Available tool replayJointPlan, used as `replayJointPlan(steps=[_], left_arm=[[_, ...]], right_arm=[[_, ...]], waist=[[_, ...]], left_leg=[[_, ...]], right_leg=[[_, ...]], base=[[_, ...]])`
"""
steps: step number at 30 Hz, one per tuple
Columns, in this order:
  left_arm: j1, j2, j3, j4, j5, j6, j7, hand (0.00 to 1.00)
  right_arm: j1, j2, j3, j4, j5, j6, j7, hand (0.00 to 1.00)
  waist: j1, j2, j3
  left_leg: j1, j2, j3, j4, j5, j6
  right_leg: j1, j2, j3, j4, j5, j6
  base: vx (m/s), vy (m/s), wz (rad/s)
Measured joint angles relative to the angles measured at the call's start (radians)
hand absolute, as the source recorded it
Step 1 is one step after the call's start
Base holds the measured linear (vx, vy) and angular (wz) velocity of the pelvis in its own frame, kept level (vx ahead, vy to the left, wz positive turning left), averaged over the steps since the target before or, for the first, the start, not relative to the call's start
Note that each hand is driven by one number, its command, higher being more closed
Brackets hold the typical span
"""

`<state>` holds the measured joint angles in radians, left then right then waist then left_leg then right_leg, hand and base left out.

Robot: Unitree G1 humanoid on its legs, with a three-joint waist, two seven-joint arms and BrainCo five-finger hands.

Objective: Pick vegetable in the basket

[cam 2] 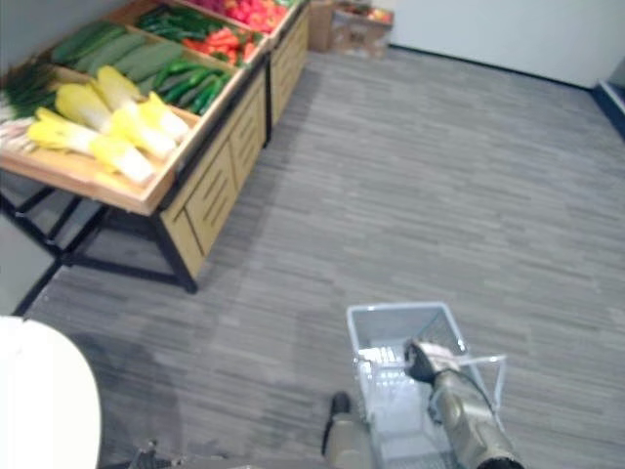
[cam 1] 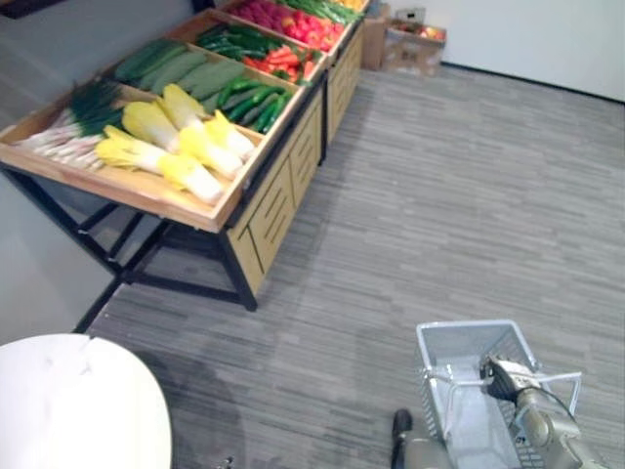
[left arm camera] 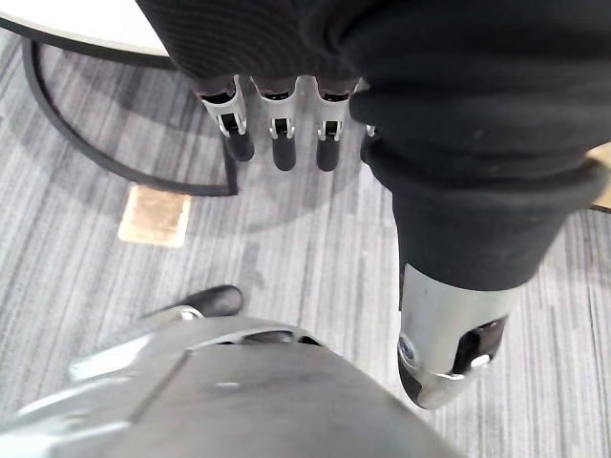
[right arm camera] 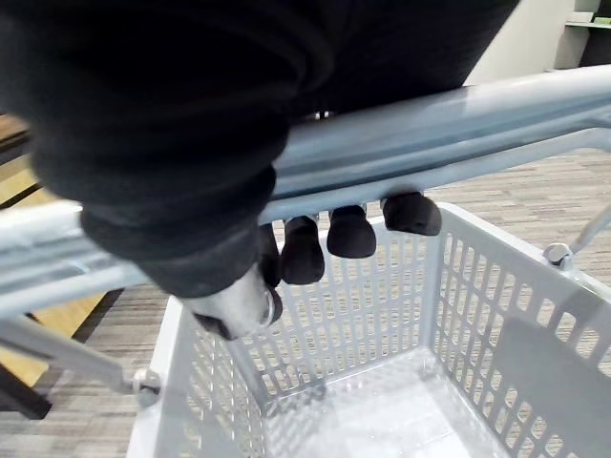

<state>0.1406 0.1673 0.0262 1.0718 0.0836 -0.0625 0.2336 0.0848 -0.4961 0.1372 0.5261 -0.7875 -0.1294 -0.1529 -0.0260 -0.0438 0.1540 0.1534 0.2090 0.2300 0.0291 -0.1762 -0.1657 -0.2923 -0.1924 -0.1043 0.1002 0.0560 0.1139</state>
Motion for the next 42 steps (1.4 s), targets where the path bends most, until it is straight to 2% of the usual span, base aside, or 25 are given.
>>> replayJointPlan(steps=[1,2,4,5,9,11,12,13,14,15,16,18,19,21,24,26,27,28,29,31,34,38,39,41,42], left_arm=[[0.000,0.005,0.003,0.000,0.000,0.000,0.000,0.00],[-0.022,-0.006,0.020,0.006,0.000,0.005,0.000,0.00],[-0.036,-0.056,0.021,-0.022,0.000,-0.005,-0.001,0.00],[-0.039,-0.067,0.022,-0.023,0.000,-0.007,-0.001,0.00],[-0.036,-0.082,0.068,-0.032,-0.002,-0.014,0.001,0.00],[-0.033,-0.081,0.089,-0.035,-0.006,-0.013,0.002,0.00],[-0.031,-0.081,0.099,-0.038,-0.026,-0.013,0.003,0.00],[-0.022,-0.076,0.099,-0.048,-0.036,-0.014,0.005,0.00],[-0.019,-0.075,0.100,-0.052,-0.039,-0.014,0.006,0.00],[-0.015,-0.074,0.099,-0.064,-0.040,-0.014,0.008,0.00],[-0.012,-0.076,0.098,-0.079,-0.040,-0.014,0.014,0.00],[-0.012,-0.075,0.099,-0.089,-0.040,-0.015,0.024,0.00],[-0.012,-0.075,0.100,-0.090,-0.040,-0.014,0.030,0.00],[-0.010,-0.077,0.100,-0.096,-0.039,-0.013,0.044,0.00],[0.004,-0.083,0.099,-0.095,-0.030,-0.012,0.052,0.00],[0.024,-0.094,0.098,-0.094,-0.022,-0.010,0.059,0.00],[0.022,-0.086,0.096,-0.091,-0.022,-0.002,0.066,0.00],[0.018,-0.073,0.097,-0.095,-0.022,-0.001,0.073,0.00],[0.012,-0.068,0.099,-0.095,-0.022,-0.001,0.074,0.00],[0.005,-0.055,0.100,-0.091,-0.021,0.002,0.075,0.00],[0.005,-0.054,0.099,-0.082,0.001,0.009,0.082,0.00],[0.015,-0.035,0.079,-0.074,0.020,0.015,0.092,0.00],[0.022,-0.020,0.066,-0.074,0.020,0.020,0.093,0.00],[0.041,0.010,0.035,-0.075,0.032,0.022,0.093,0.00],[0.040,0.014,0.027,-0.075,0.042,0.023,0.093,0.00]], right_arm=[[0.008,0.010,-0.008,0.000,0.000,0.002,0.000,1.00],[0.010,0.006,-0.027,0.003,0.000,0.016,-0.002,1.00],[0.001,-0.015,-0.050,0.002,-0.001,0.028,-0.002,1.00],[-0.002,-0.018,-0.054,0.002,-0.001,0.029,-0.002,1.00],[0.022,-0.016,-0.057,0.004,0.002,0.025,-0.002,1.00],[0.032,-0.016,-0.048,0.006,0.004,0.013,-0.002,1.00],[0.042,-0.015,-0.044,0.006,0.004,0.007,-0.002,1.00],[0.046,-0.014,-0.041,0.005,0.004,0.005,-0.003,1.00],[0.046,-0.014,-0.041,0.004,0.005,0.006,-0.005,1.00],[0.050,-0.013,-0.042,0.002,0.006,0.007,-0.010,1.00],[0.059,-0.013,-0.046,0.001,0.006,0.007,-0.012,1.00],[0.072,-0.013,-0.053,0.001,0.006,0.009,-0.012,1.00],[0.079,-0.006,-0.063,0.001,0.007,0.010,-0.012,1.00],[0.091,0.010,-0.083,0.001,0.006,0.013,-0.015,1.00],[0.115,0.010,-0.085,0.001,0.006,0.015,-0.018,1.00],[0.128,0.006,-0.085,0.003,0.005,0.015,-0.023,1.00],[0.132,0.025,-0.080,0.015,0.004,0.016,-0.032,1.00],[0.133,0.040,-0.073,0.017,0.003,0.016,-0.041,1.00],[0.130,0.042,-0.071,0.017,0.003,0.015,-0.043,1.00],[0.103,0.047,-0.050,0.031,0.003,0.015,-0.043,1.00],[0.089,0.056,-0.028,0.042,0.000,0.014,-0.044,1.00],[0.091,0.084,-0.017,0.079,-0.025,0.025,-0.062,1.00],[0.097,0.096,-0.015,0.080,-0.034,0.031,-0.062,1.00],[0.126,0.121,-0.012,0.081,-0.037,0.038,-0.062,1.00],[0.134,0.129,-0.011,0.082,-0.037,0.037,-0.063,1.00]], waist=[[0.000,-0.019,-0.005],[0.001,0.010,0.008],[0.001,0.079,0.005],[-0.001,0.097,0.001],[-0.007,0.100,-0.009],[-0.005,0.095,-0.006],[0.001,0.088,-0.003],[0.010,0.074,0.005],[0.012,0.074,0.005],[0.015,0.072,0.005],[0.026,0.071,0.005],[0.036,0.070,0.006],[0.036,0.068,0.007],[0.037,0.062,0.009],[0.035,0.071,0.009],[0.036,0.096,0.003],[0.042,0.080,-0.002],[0.049,0.041,0.000],[0.056,0.030,0.002],[0.061,0.007,0.008],[0.077,0.005,0.008],[0.089,-0.035,-0.018],[0.088,-0.053,-0.023],[0.077,-0.075,-0.034],[0.069,-0.074,-0.030]], left_leg=[[0.022,-0.001,-0.001,-0.002,-0.015,-0.030],[0.061,0.036,-0.008,-0.008,-0.033,-0.061],[0.060,0.092,-0.030,-0.006,0.016,-0.069],[0.060,0.101,-0.038,-0.002,0.039,-0.075],[-0.035,0.125,-0.140,0.206,0.167,-0.045],[-0.109,0.130,-0.195,0.367,0.263,0.003],[-0.150,0.138,-0.195,0.462,0.376,0.032],[-0.194,0.146,-0.193,0.580,0.414,0.042],[-0.223,0.145,-0.184,0.649,0.349,0.038],[-0.281,0.134,-0.160,0.763,0.230,0.049],[-0.328,0.123,-0.100,0.803,0.159,0.052],[-0.384,0.110,-0.013,0.768,0.100,0.057],[-0.413,0.086,0.047,0.665,0.087,0.051],[-0.411,0.005,0.084,0.369,0.108,0.034],[-0.393,-0.049,0.025,0.057,0.211,0.031],[-0.395,-0.033,-0.026,0.045,0.235,0.049],[-0.392,-0.056,-0.014,0.077,0.293,0.091],[-0.397,-0.087,0.012,0.102,0.266,0.119],[-0.404,-0.098,0.020,0.115,0.249,0.126],[-0.419,-0.126,0.040,0.155,0.206,0.157],[-0.391,-0.132,0.065,0.142,0.188,0.157],[-0.322,-0.165,0.080,0.044,0.187,0.159],[-0.295,-0.178,0.077,0.023,0.185,0.162],[-0.224,-0.189,0.045,-0.017,0.166,0.186],[-0.200,-0.190,0.023,-0.024,0.153,0.205]], right_leg=[[0.006,-0.013,0.003,-0.028,0.023,-0.001],[0.005,0.011,-0.012,0.039,0.098,0.024],[-0.039,0.057,-0.035,0.143,-0.009,-0.009],[-0.043,0.064,-0.040,0.165,-0.021,-0.015],[0.001,0.079,-0.073,0.200,-0.120,-0.045],[0.060,0.085,-0.090,0.184,-0.136,-0.062],[0.117,0.089,-0.097,0.157,-0.146,-0.073],[0.180,0.086,-0.098,0.113,-0.155,-0.087],[0.207,0.086,-0.101,0.099,-0.159,-0.093],[0.261,0.084,-0.109,0.066,-0.164,-0.101],[0.307,0.084,-0.115,0.036,-0.164,-0.101],[0.349,0.081,-0.127,0.003,-0.164,-0.100],[0.370,0.074,-0.139,-0.014,-0.164,-0.099],[0.401,0.050,-0.159,-0.030,-0.174,-0.078],[0.455,0.051,-0.169,-0.051,-0.202,-0.032],[0.490,0.072,-0.168,-0.049,-0.233,0.014],[0.518,0.047,-0.167,-0.050,-0.251,0.030],[0.524,0.013,-0.165,-0.055,-0.256,0.029],[0.523,-0.002,-0.162,-0.055,-0.255,0.028],[0.523,-0.037,-0.160,-0.062,-0.209,0.063],[0.517,-0.051,-0.134,-0.047,-0.147,0.075],[0.358,-0.098,-0.044,0.278,-0.133,0.081],[0.307,-0.113,-0.027,0.396,-0.104,0.062],[0.208,-0.117,0.025,0.615,0.107,0.055],[0.175,-0.102,0.052,0.696,0.098,0.055]], base=[[0.31,-0.281,0.10],[0.35,-0.326,0.13],[0.36,-0.320,0.00],[0.30,-0.283,-0.05],[0.27,-0.281,0.14],[0.28,-0.215,0.18],[0.30,-0.176,0.14],[0.29,-0.149,0.11],[0.28,-0.142,0.10],[0.32,-0.144,0.07],[0.27,-0.097,0.08],[0.25,-0.035,0.11],[0.21,0.032,0.13],[0.22,0.085,0.13],[0.29,0.217,0.06],[0.26,0.244,0.01],[0.30,0.245,0.10],[0.30,0.221,0.08],[0.33,0.217,0.02],[0.30,0.199,-0.02],[0.17,0.115,-0.15],[0.18,0.124,-0.05],[0.27,0.124,0.11],[0.35,0.108,0.30],[0.33,0.077,0.37]])
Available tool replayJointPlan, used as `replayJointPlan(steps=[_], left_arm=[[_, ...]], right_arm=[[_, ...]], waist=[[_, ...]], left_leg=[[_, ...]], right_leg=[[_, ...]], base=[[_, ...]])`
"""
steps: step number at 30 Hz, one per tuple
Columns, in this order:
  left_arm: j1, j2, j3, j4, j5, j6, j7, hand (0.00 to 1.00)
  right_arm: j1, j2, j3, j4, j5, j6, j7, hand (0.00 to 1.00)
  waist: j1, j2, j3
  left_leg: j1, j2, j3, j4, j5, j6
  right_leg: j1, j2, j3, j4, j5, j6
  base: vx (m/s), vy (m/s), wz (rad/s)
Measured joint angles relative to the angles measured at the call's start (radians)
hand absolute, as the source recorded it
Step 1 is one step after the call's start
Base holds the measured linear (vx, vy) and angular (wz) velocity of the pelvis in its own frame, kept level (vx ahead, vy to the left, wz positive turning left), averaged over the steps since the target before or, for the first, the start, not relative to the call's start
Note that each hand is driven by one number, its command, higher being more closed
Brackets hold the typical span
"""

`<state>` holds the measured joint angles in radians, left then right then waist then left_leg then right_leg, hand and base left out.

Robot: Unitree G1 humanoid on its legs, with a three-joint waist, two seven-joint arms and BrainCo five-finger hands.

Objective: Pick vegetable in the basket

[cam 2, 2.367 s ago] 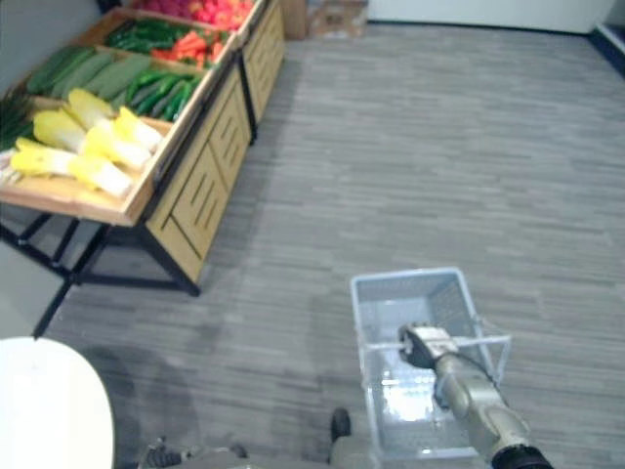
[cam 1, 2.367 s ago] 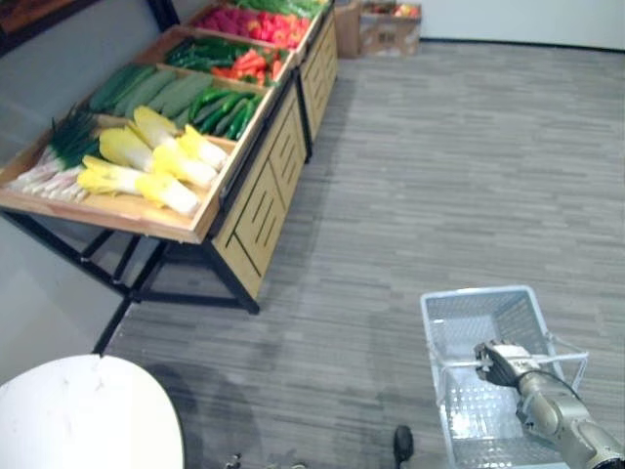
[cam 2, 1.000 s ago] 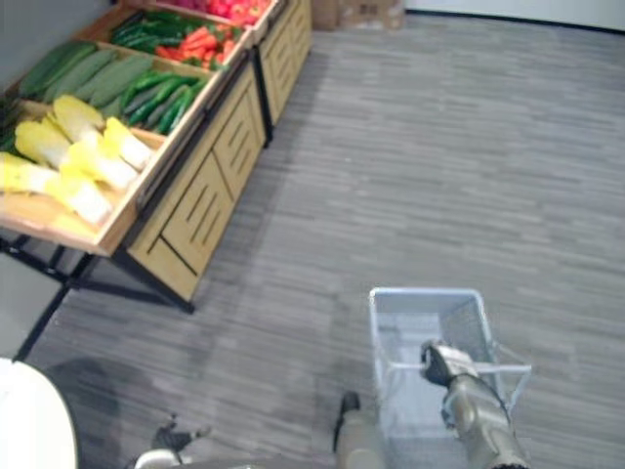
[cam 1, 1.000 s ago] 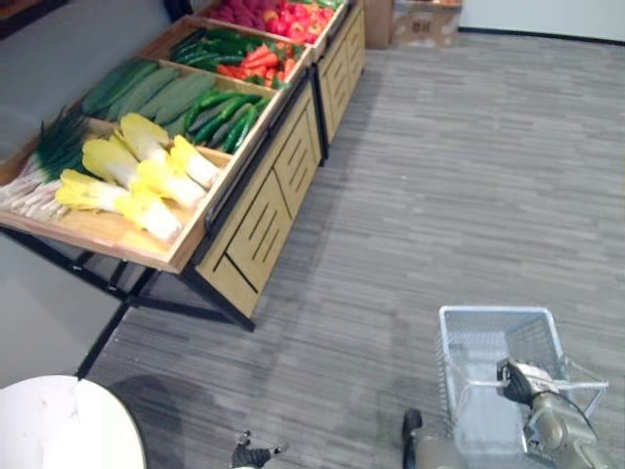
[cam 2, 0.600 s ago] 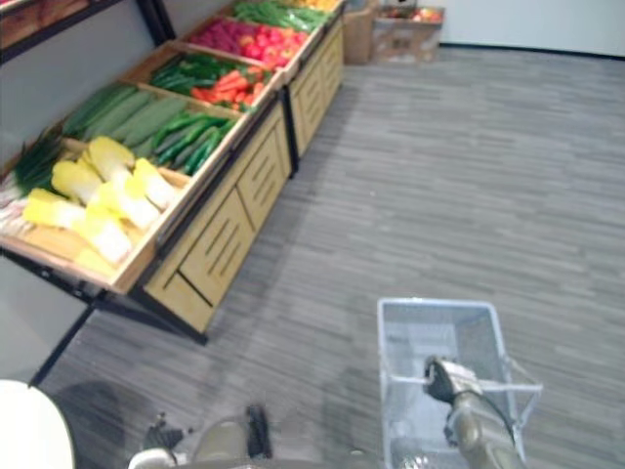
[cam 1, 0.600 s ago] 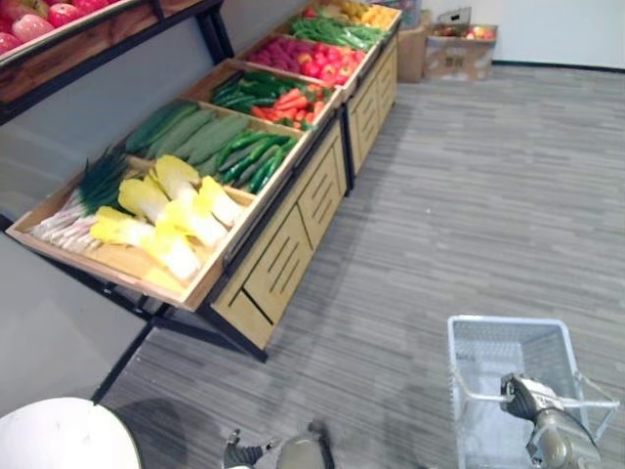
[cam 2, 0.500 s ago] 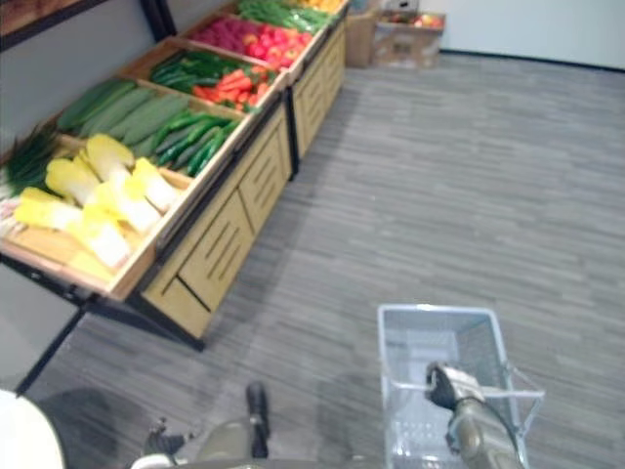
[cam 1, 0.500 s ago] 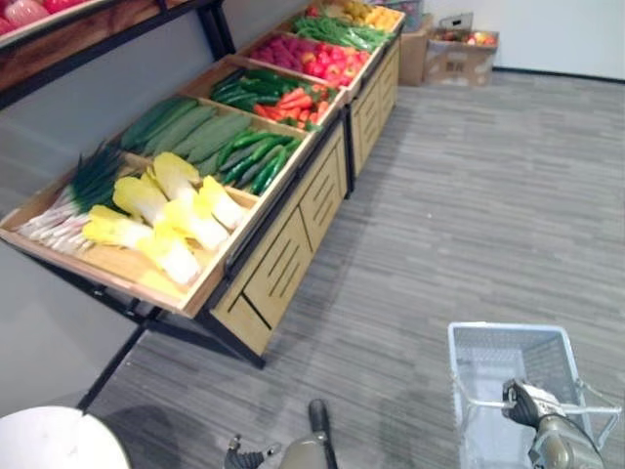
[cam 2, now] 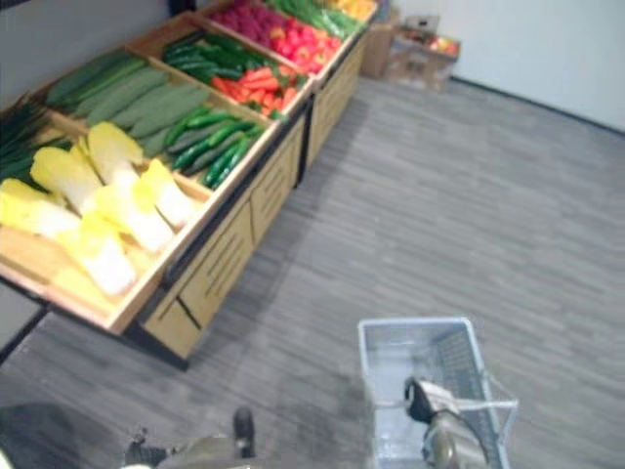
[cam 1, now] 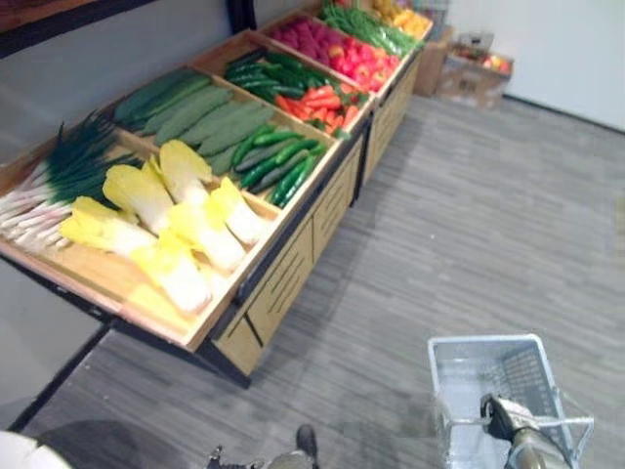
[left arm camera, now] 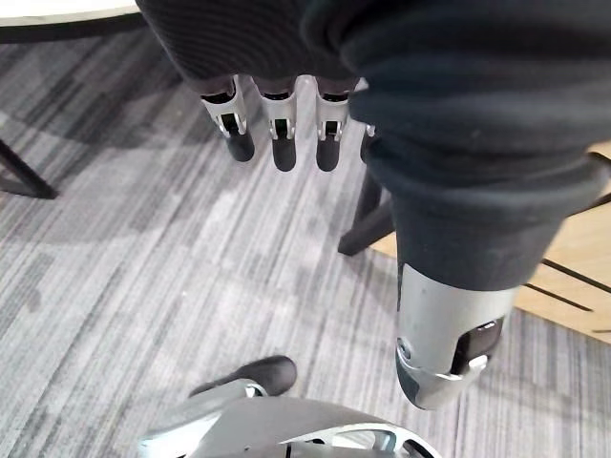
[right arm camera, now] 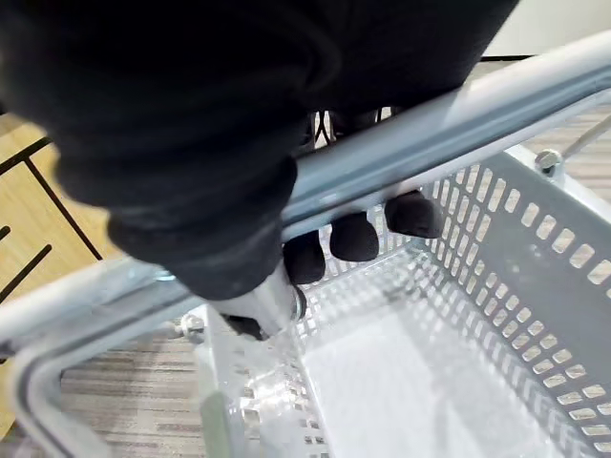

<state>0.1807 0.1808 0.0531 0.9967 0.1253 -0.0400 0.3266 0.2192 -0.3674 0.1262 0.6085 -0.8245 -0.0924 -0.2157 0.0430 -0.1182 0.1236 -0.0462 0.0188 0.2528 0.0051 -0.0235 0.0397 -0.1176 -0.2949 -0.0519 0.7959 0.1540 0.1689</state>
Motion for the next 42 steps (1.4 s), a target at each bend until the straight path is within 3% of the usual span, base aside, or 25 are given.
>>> replayJointPlan(steps=[2,3,4,5,6,9,12,13,14,16,18,19,22,24,25,27,31,32,36,37,42], left_arm=[[-0.010,0.016,-0.008,0.000,0.005,0.006,0.000,0.00],[-0.015,0.016,-0.008,-0.002,0.005,0.005,0.000,0.00],[-0.028,0.015,-0.008,-0.002,0.004,0.005,0.001,0.00],[-0.035,0.014,-0.008,-0.002,0.004,0.006,0.001,0.00],[-0.043,0.009,-0.007,-0.003,0.004,0.005,0.001,0.00],[-0.069,-0.004,-0.007,-0.002,0.004,0.005,0.000,0.00],[-0.079,-0.002,0.005,-0.002,0.004,0.005,0.000,0.00],[-0.077,0.004,0.023,0.000,0.004,0.005,0.000,0.00],[-0.078,0.006,0.031,0.004,0.004,0.006,-0.001,0.00],[-0.071,-0.043,0.052,0.032,0.002,0.004,-0.004,0.00],[-0.057,-0.062,0.095,0.048,-0.001,0.006,-0.006,0.00],[-0.054,-0.064,0.103,0.051,-0.001,0.006,-0.007,0.00],[-0.054,-0.075,0.112,0.058,-0.003,0.006,-0.008,0.00],[-0.058,-0.078,0.112,0.055,-0.004,0.005,-0.011,0.00],[-0.058,-0.079,0.111,0.056,-0.003,0.006,-0.012,0.00],[-0.050,-0.089,0.110,0.056,0.000,0.006,-0.012,0.00],[-0.036,-0.098,0.101,0.056,0.007,0.008,-0.012,0.00],[-0.036,-0.093,0.101,0.056,0.007,0.008,-0.012,0.00],[-0.036,-0.090,0.085,0.056,0.009,0.008,-0.014,0.00],[-0.069,-0.050,-0.010,0.039,0.014,0.006,-0.020,0.00],[-0.069,-0.050,-0.009,0.039,0.014,0.006,-0.020,0.00]], right_arm=[[0.003,0.022,-0.001,0.000,0.001,-0.002,0.000,1.00],[0.003,0.024,-0.001,0.000,0.002,-0.002,0.000,1.00],[0.006,0.027,-0.001,0.000,0.004,-0.003,0.004,1.00],[0.009,0.030,-0.001,0.001,0.009,-0.004,0.006,1.00],[0.016,0.036,-0.001,0.007,0.012,-0.004,0.008,1.00],[0.023,0.032,-0.013,0.023,0.022,-0.003,0.018,1.00],[0.028,0.032,-0.051,0.027,0.022,-0.005,0.025,1.00],[0.031,0.032,-0.061,0.027,0.022,-0.007,0.025,1.00],[0.029,0.031,-0.068,0.027,0.022,-0.007,0.026,1.00],[-0.001,0.005,-0.094,0.032,0.039,-0.004,0.027,1.00],[-0.026,-0.007,-0.092,0.036,0.042,-0.007,0.027,1.00],[-0.031,-0.009,-0.091,0.036,0.042,-0.010,0.027,1.00],[-0.046,-0.016,-0.090,0.036,0.046,-0.024,0.026,1.00],[-0.049,-0.017,-0.094,0.037,0.050,-0.025,0.025,1.00],[-0.041,-0.018,-0.106,0.037,0.050,-0.023,0.024,1.00],[-0.046,-0.018,-0.116,0.035,0.051,-0.021,0.022,1.00],[-0.060,-0.009,-0.115,0.033,0.086,-0.023,0.018,1.00],[-0.060,-0.003,-0.108,0.033,0.087,-0.024,0.018,1.00],[-0.049,0.004,-0.094,0.035,0.087,-0.029,0.016,1.00],[-0.042,0.034,-0.077,0.070,0.118,-0.018,0.017,1.00],[-0.042,0.034,-0.077,0.070,0.118,-0.018,0.017,1.00]], waist=[[-0.021,0.000,0.004],[-0.025,0.003,0.005],[-0.040,0.006,0.006],[-0.045,0.009,0.008],[-0.051,0.019,0.010],[-0.068,0.039,0.013],[-0.066,0.030,0.010],[-0.066,0.008,0.009],[-0.065,0.013,0.015],[-0.059,0.089,0.025],[-0.054,0.114,0.023],[-0.051,0.115,0.023],[-0.041,0.119,0.020],[-0.049,0.110,0.026],[-0.056,0.106,0.029],[-0.054,0.123,0.027],[-0.042,0.155,0.011],[-0.041,0.153,0.011],[-0.041,0.146,0.008],[-0.042,0.114,-0.012],[-0.042,0.114,-0.012]], left_leg=[[0.026,0.010,-0.051,0.019,-0.027,0.025],[0.032,0.012,-0.064,0.024,-0.037,0.025],[0.039,0.009,-0.102,0.040,-0.060,0.029],[0.050,0.009,-0.122,0.045,-0.067,0.030],[0.069,0.011,-0.169,0.052,-0.085,0.030],[0.087,0.012,-0.310,0.070,-0.120,0.006],[0.088,0.009,-0.457,0.108,-0.162,-0.058],[0.090,0.008,-0.492,0.120,-0.184,-0.090],[0.089,0.017,-0.496,0.125,-0.189,-0.099],[0.091,0.115,-0.485,0.105,-0.176,-0.141],[0.101,0.152,-0.488,0.080,-0.144,-0.176],[0.100,0.157,-0.487,0.082,-0.131,-0.182],[0.057,0.166,-0.468,0.125,-0.085,-0.186],[0.022,0.162,-0.347,0.139,-0.030,-0.176],[0.016,0.164,-0.223,0.138,-0.015,-0.159],[0.018,0.168,-0.105,0.113,-0.001,-0.159],[0.029,0.163,-0.093,-0.003,0.003,-0.165],[0.021,0.156,-0.093,-0.004,0.001,-0.166],[0.021,0.136,-0.080,-0.019,-0.004,-0.157],[0.101,0.098,-0.065,-0.077,0.015,-0.142],[0.102,0.098,-0.062,-0.077,0.015,-0.142]], right_leg=[[-0.072,0.066,0.001,0.102,-0.201,-0.024],[-0.088,0.087,-0.007,0.094,-0.239,-0.033],[-0.108,0.114,-0.038,0.037,-0.291,-0.066],[-0.110,0.129,-0.051,-0.011,-0.305,-0.079],[-0.109,0.171,-0.051,-0.157,-0.319,-0.090],[-0.108,0.214,0.038,-0.505,-0.300,-0.075],[-0.101,0.187,0.116,-0.697,-0.259,-0.051],[-0.083,0.172,0.102,-0.712,-0.143,-0.046],[-0.079,0.175,0.082,-0.700,-0.094,-0.060],[-0.056,0.236,-0.028,-0.669,-0.133,-0.123],[-0.031,0.266,-0.078,-0.671,-0.155,-0.157],[-0.023,0.269,-0.090,-0.671,-0.162,-0.168],[0.018,0.268,-0.161,-0.690,-0.180,-0.192],[0.036,0.234,-0.228,-0.699,-0.187,-0.198],[0.047,0.219,-0.267,-0.704,-0.189,-0.197],[0.057,0.213,-0.298,-0.710,-0.194,-0.189],[0.057,0.220,-0.336,-0.761,-0.172,-0.137],[0.067,0.218,-0.336,-0.785,-0.160,-0.120],[0.084,0.205,-0.333,-0.823,-0.130,-0.106],[0.141,0.178,-0.331,-0.855,-0.110,-0.098],[0.140,0.179,-0.329,-0.855,-0.110,-0.098]], base=[[0.28,0.037,0.48],[0.29,0.012,0.72],[0.22,-0.006,0.66],[0.29,-0.042,0.98],[0.28,-0.092,1.20],[0.33,-0.179,1.50],[0.41,-0.361,1.57],[0.41,-0.500,1.49],[0.30,-0.409,1.26],[0.37,-0.450,0.99],[0.27,-0.327,0.64],[0.19,-0.261,0.63],[0.10,-0.187,0.71],[0.00,-0.084,1.03],[-0.03,-0.022,0.88],[-0.08,0.020,0.71],[-0.13,0.077,0.31],[-0.11,0.078,0.17],[-0.02,0.063,0.06],[0.00,0.000,0.00],[0.00,0.000,-0.01]])
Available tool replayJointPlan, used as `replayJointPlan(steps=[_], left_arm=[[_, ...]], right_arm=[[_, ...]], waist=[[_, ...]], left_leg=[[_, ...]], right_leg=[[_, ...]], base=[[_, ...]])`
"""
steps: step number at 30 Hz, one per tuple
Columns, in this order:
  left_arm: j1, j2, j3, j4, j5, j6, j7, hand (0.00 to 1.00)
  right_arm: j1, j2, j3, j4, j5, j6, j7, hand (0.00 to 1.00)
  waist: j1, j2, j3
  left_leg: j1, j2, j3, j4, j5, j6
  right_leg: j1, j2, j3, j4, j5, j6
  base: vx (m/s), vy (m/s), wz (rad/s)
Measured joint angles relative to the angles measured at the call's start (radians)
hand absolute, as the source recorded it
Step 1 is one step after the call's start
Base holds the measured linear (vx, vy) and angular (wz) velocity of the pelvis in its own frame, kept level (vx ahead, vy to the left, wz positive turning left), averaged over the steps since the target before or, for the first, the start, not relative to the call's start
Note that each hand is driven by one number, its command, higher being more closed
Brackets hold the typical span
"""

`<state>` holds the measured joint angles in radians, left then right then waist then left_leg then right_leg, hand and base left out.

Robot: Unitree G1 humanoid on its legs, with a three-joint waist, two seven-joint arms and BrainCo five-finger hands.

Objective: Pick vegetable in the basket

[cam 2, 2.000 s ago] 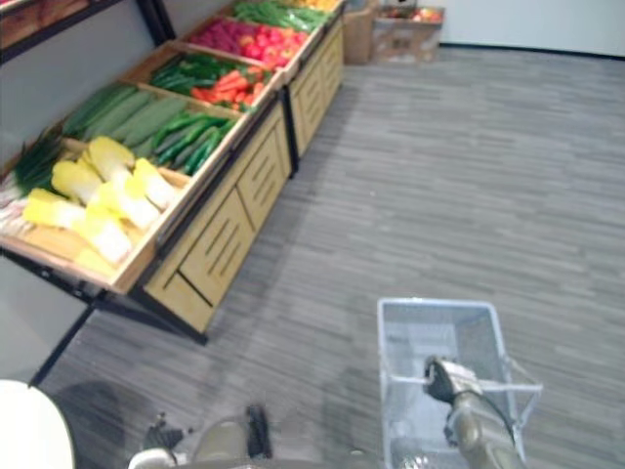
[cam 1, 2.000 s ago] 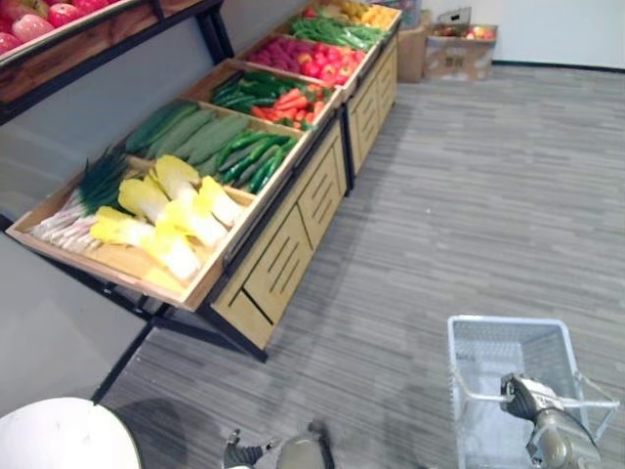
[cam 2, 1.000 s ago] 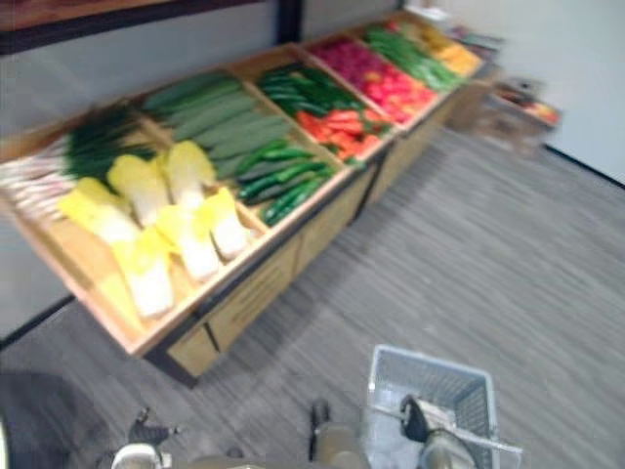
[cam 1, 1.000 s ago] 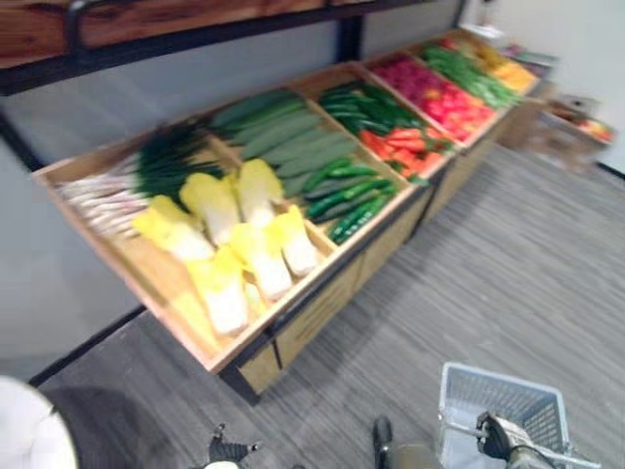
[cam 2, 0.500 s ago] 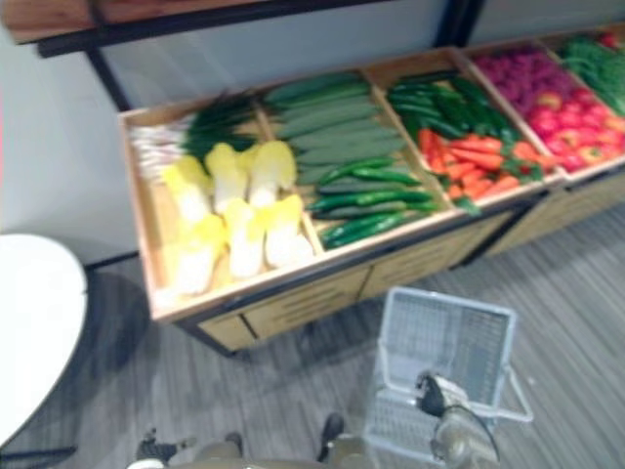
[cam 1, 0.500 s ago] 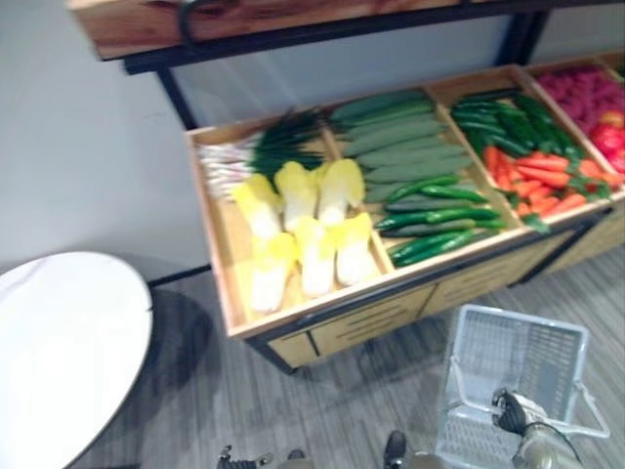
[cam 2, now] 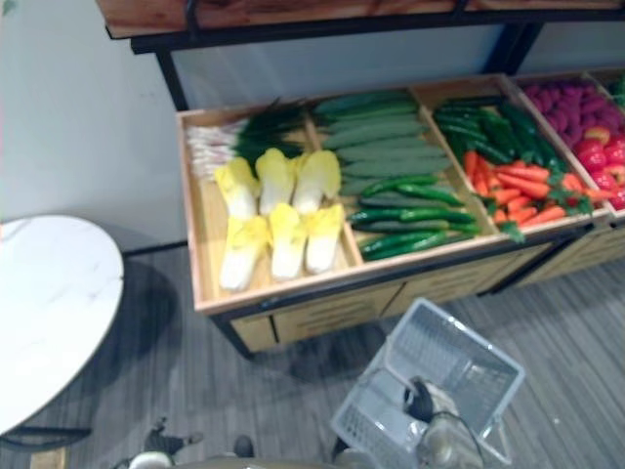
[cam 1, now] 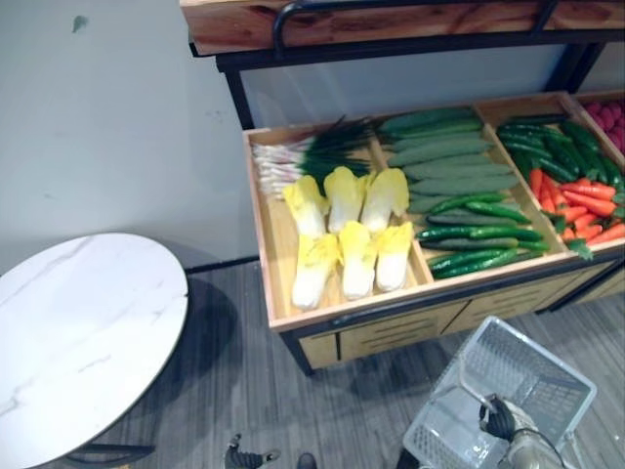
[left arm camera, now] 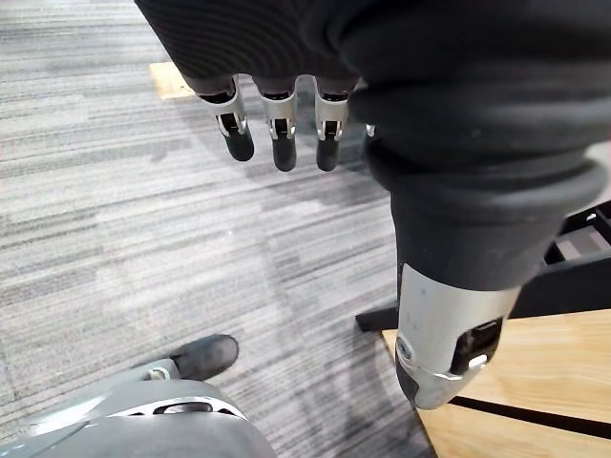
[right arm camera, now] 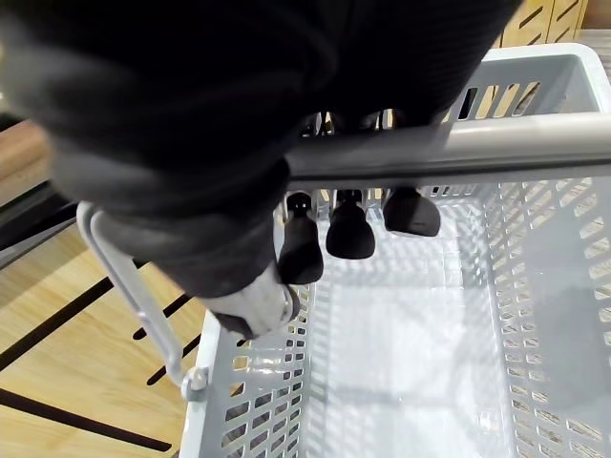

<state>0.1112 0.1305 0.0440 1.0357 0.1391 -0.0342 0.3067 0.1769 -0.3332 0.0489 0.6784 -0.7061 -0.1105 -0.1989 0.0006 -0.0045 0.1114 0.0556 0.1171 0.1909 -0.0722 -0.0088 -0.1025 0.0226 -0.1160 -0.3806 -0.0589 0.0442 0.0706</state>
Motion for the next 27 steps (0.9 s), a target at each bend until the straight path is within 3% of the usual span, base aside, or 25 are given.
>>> replayJointPlan(steps=[6,11,17,22,27], left_arm=[[-0.016,0.004,0.006,-0.002,-0.001,-0.001,0.001,0.00],[-0.027,0.009,0.083,-0.075,-0.010,-0.012,0.026,0.00],[-0.006,0.011,0.130,-0.395,-0.016,-0.071,0.132,0.00],[0.014,-0.023,0.130,-0.612,-0.006,-0.118,0.222,0.00],[0.018,-0.074,0.139,-0.716,0.016,-0.117,0.279,0.00]], right_arm=[[0.000,0.002,-0.001,0.006,0.059,-0.003,0.002,1.00],[-0.001,0.030,-0.025,0.041,0.126,-0.006,0.001,1.00],[0.041,0.039,-0.044,0.044,0.158,-0.008,-0.003,1.00],[0.050,0.039,-0.048,0.044,0.158,-0.039,-0.017,1.00],[0.049,0.039,-0.048,0.044,0.155,-0.048,-0.034,1.00]], waist=[[-0.005,-0.001,0.000],[-0.019,-0.004,-0.006],[-0.022,-0.010,-0.035],[-0.022,-0.008,-0.037],[-0.021,-0.002,-0.041]], left_leg=[[0.001,0.011,0.020,0.000,-0.002,-0.003],[0.000,0.017,0.037,-0.003,-0.003,-0.003],[-0.002,0.009,0.016,0.000,-0.003,-0.003],[-0.002,-0.001,0.010,0.006,-0.003,0.002],[-0.002,-0.002,0.007,0.006,-0.001,0.006]], right_leg=[[-0.005,0.013,0.021,-0.003,0.000,0.000],[-0.015,0.027,0.038,-0.005,0.000,-0.001],[-0.016,0.024,0.026,-0.001,0.000,-0.001],[-0.018,0.012,0.025,0.011,0.000,-0.001],[-0.023,0.010,0.026,0.017,0.000,0.000]], base=[[0.00,-0.004,-0.10],[0.02,-0.011,-0.11],[0.03,0.004,0.06],[0.00,0.002,0.01],[0.00,0.000,0.00]])
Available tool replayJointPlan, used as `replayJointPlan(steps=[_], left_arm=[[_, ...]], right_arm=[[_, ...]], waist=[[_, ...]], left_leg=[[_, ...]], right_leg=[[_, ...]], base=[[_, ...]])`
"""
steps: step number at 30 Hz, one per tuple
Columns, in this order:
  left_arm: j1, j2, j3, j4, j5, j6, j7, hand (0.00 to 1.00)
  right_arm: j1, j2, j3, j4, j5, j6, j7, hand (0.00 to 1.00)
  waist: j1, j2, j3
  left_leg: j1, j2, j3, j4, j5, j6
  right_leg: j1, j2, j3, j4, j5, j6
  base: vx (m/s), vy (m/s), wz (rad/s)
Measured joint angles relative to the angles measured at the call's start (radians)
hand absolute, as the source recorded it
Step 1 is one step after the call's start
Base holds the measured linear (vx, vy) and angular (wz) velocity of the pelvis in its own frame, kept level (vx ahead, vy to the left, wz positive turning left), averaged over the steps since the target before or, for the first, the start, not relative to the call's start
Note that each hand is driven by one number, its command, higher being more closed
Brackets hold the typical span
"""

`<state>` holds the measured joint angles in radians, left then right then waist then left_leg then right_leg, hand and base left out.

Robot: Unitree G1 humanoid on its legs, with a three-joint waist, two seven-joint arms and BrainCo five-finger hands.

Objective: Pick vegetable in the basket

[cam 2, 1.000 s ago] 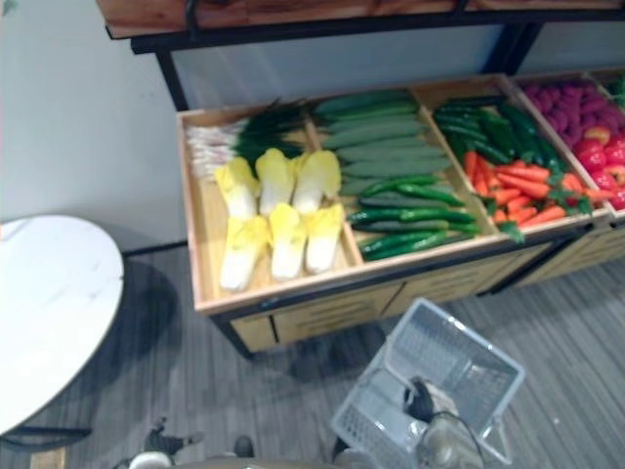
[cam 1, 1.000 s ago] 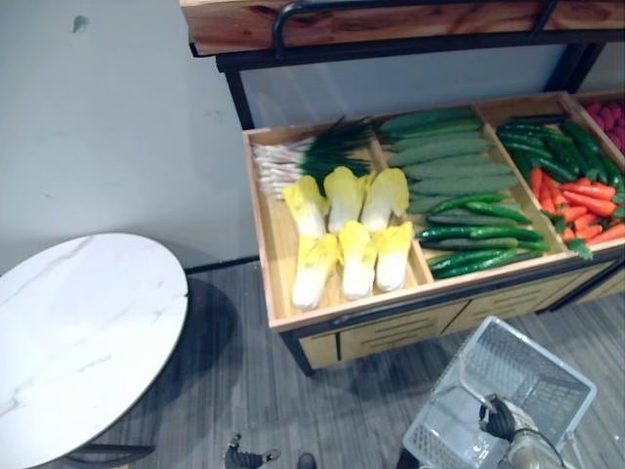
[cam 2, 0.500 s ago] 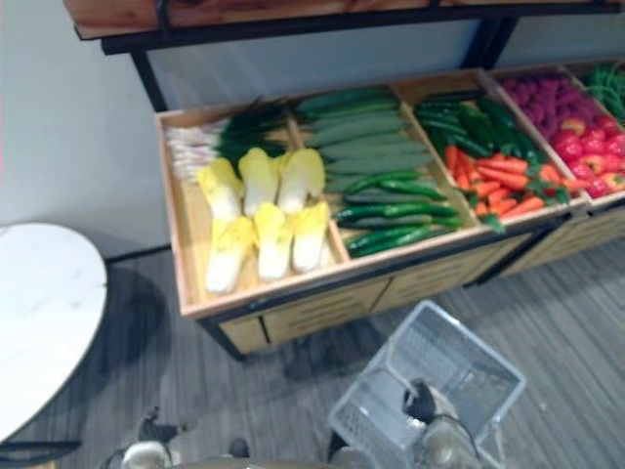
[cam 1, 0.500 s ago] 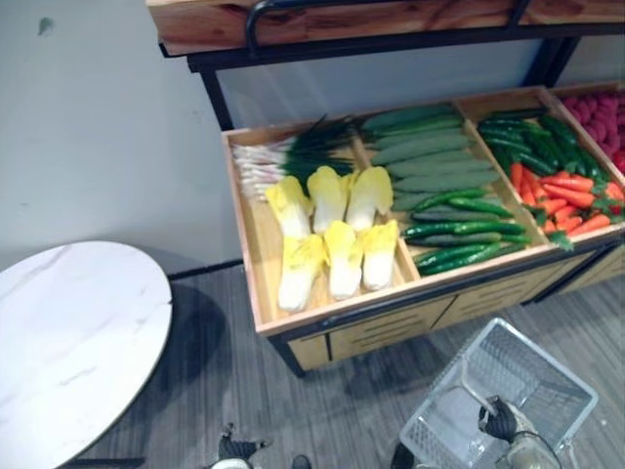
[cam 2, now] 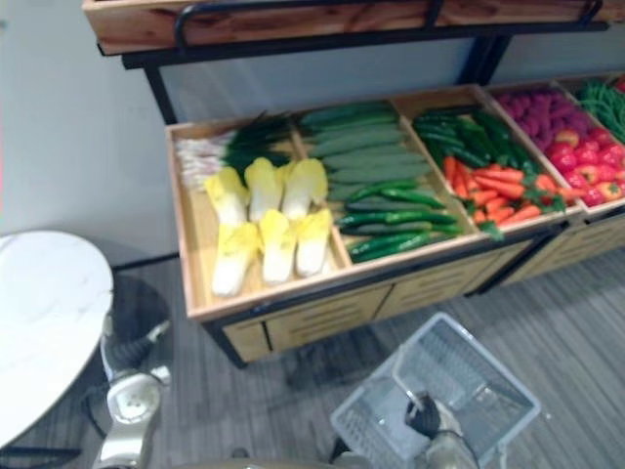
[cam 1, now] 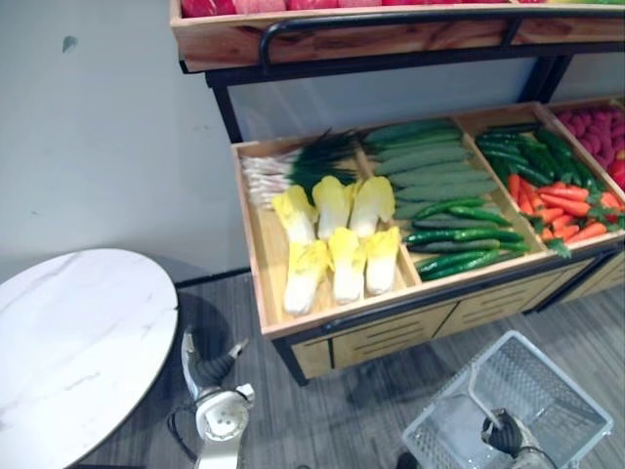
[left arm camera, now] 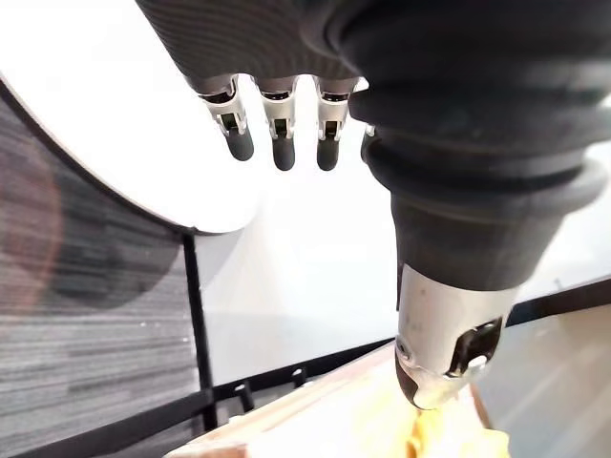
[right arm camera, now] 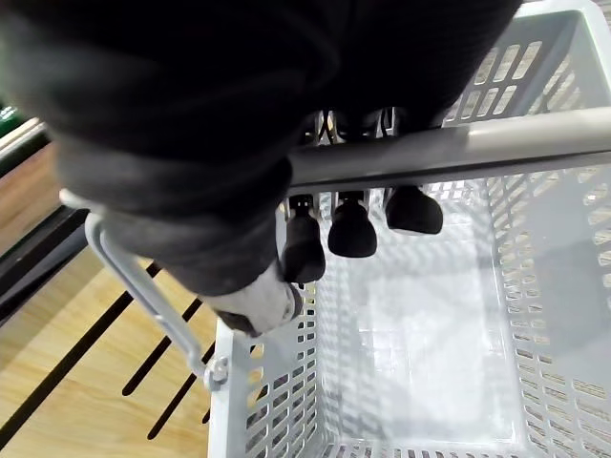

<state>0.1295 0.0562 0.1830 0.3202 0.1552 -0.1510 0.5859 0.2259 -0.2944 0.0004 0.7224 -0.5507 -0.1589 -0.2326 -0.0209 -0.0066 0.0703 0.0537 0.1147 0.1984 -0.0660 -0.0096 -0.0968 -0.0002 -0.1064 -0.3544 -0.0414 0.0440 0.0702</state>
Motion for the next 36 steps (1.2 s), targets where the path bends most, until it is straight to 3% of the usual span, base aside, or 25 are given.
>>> replayJointPlan(steps=[4,15,17,20,22,36], left_arm=[[-0.002,-0.014,-0.012,-0.079,0.025,0.000,0.003,0.00],[-0.102,-0.013,-0.031,-0.082,0.052,0.028,0.041,0.00],[-0.119,-0.012,-0.033,-0.082,0.064,0.036,0.043,0.00],[-0.153,-0.011,-0.039,-0.080,0.064,0.047,0.053,0.00],[-0.167,-0.011,-0.037,-0.074,0.064,0.047,0.072,0.00],[-0.264,-0.009,-0.017,0.065,0.095,0.076,0.170,0.00]], right_arm=[[-0.003,0.000,-0.001,0.000,-0.001,-0.002,-0.001,1.00],[-0.034,-0.001,0.009,-0.003,-0.039,-0.002,0.000,1.00],[-0.049,-0.002,0.011,-0.005,-0.039,-0.002,0.001,1.00],[-0.051,-0.004,0.011,-0.017,-0.039,-0.002,0.001,1.00],[-0.050,-0.005,0.016,-0.024,-0.039,-0.002,0.001,1.00],[-0.074,-0.022,0.076,-0.052,-0.039,-0.006,-0.019,1.00]], waist=[[-0.005,0.007,-0.009],[-0.013,0.010,-0.012],[-0.036,0.010,-0.012],[-0.039,0.009,-0.011],[-0.058,0.010,-0.011],[-0.084,0.012,-0.001]], left_leg=[[-0.010,0.001,0.005,0.000,0.000,0.001],[0.002,0.011,0.079,0.001,-0.012,-0.001],[0.002,0.012,0.100,0.001,-0.014,-0.001],[0.000,0.016,0.130,0.001,-0.021,-0.005],[0.000,0.019,0.142,0.002,-0.024,-0.008],[-0.029,0.022,0.203,0.037,-0.067,-0.007]], right_leg=[[-0.018,0.001,0.008,0.005,0.000,0.000],[-0.051,0.022,0.088,-0.003,0.020,-0.018],[-0.059,0.026,0.111,-0.013,0.029,-0.018],[-0.082,0.033,0.145,-0.014,0.036,-0.022],[-0.086,0.035,0.154,-0.017,0.038,-0.022],[-0.140,0.040,0.239,-0.032,0.060,-0.020]], base=[[0.01,-0.003,-0.05],[0.01,-0.008,-0.22],[0.00,-0.017,-0.27],[-0.01,-0.022,-0.35],[0.01,-0.023,-0.21],[0.01,-0.018,-0.18]])
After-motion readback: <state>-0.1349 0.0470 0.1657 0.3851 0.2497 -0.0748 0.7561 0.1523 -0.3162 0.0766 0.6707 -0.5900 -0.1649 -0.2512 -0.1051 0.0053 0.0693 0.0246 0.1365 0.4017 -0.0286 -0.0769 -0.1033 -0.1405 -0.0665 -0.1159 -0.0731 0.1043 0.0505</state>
